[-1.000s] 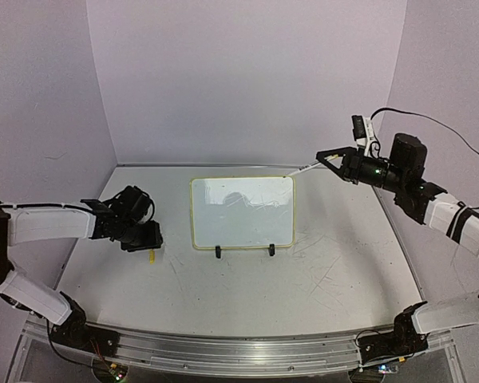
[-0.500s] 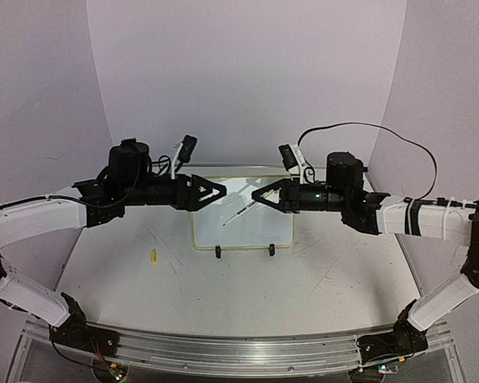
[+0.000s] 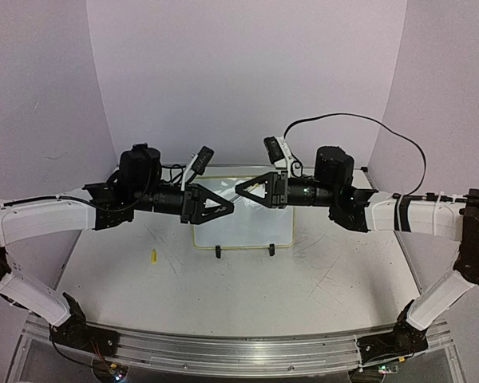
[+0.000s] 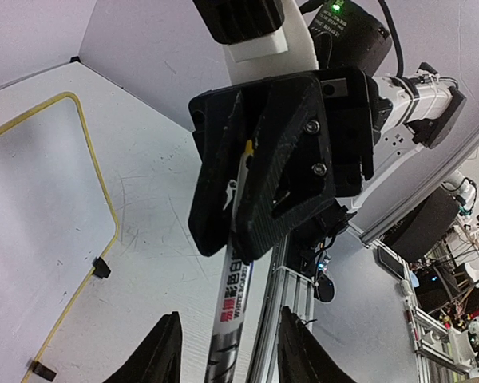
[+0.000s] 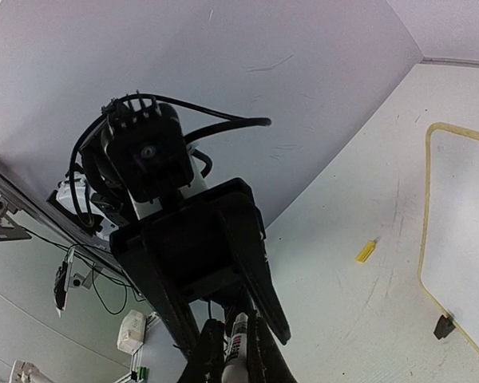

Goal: Write a sentence on the whiteboard
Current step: Pass from the right arm to the left

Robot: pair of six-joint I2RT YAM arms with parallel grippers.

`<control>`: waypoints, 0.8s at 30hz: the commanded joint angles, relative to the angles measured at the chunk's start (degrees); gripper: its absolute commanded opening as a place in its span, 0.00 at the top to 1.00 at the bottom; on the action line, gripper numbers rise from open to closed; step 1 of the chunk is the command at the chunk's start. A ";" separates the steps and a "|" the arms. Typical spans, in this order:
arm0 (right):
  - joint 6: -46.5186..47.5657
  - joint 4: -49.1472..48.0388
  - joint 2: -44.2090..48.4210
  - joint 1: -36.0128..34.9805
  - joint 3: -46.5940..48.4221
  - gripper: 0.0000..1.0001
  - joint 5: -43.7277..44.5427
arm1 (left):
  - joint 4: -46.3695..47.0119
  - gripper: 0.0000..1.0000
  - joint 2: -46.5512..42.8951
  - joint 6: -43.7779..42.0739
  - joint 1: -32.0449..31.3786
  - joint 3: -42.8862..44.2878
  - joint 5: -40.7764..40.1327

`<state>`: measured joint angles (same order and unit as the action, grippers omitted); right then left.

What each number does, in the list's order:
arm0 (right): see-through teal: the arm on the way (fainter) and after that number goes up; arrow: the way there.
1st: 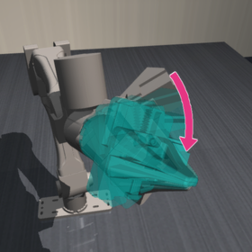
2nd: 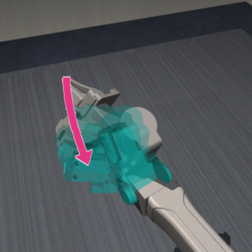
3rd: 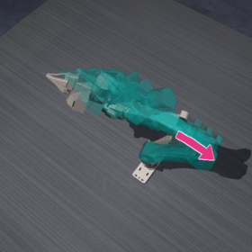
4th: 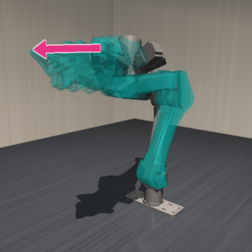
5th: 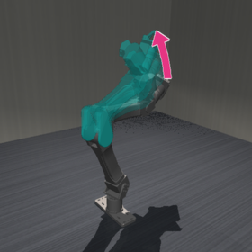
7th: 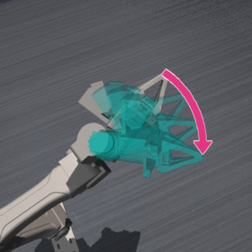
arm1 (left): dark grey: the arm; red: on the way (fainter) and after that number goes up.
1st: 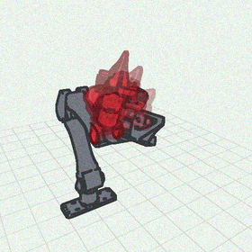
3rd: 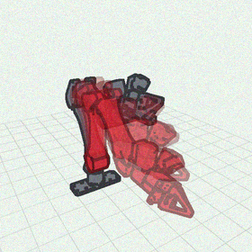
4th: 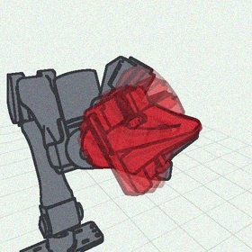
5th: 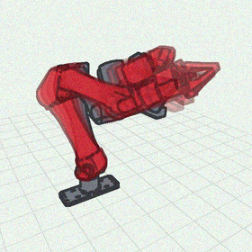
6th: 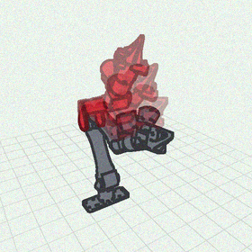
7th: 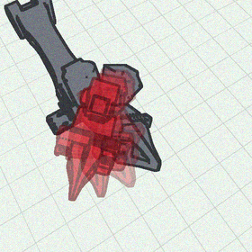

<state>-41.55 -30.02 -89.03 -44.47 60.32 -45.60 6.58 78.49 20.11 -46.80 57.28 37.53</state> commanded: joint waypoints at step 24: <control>4.04 3.33 0.47 -0.61 4.43 0.85 -2.52 | -9.02 1.00 -4.15 -12.37 0.11 0.97 -2.88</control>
<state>-42.00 -29.40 -89.06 -44.73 60.51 -46.89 1.33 75.77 11.56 -46.84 56.07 37.15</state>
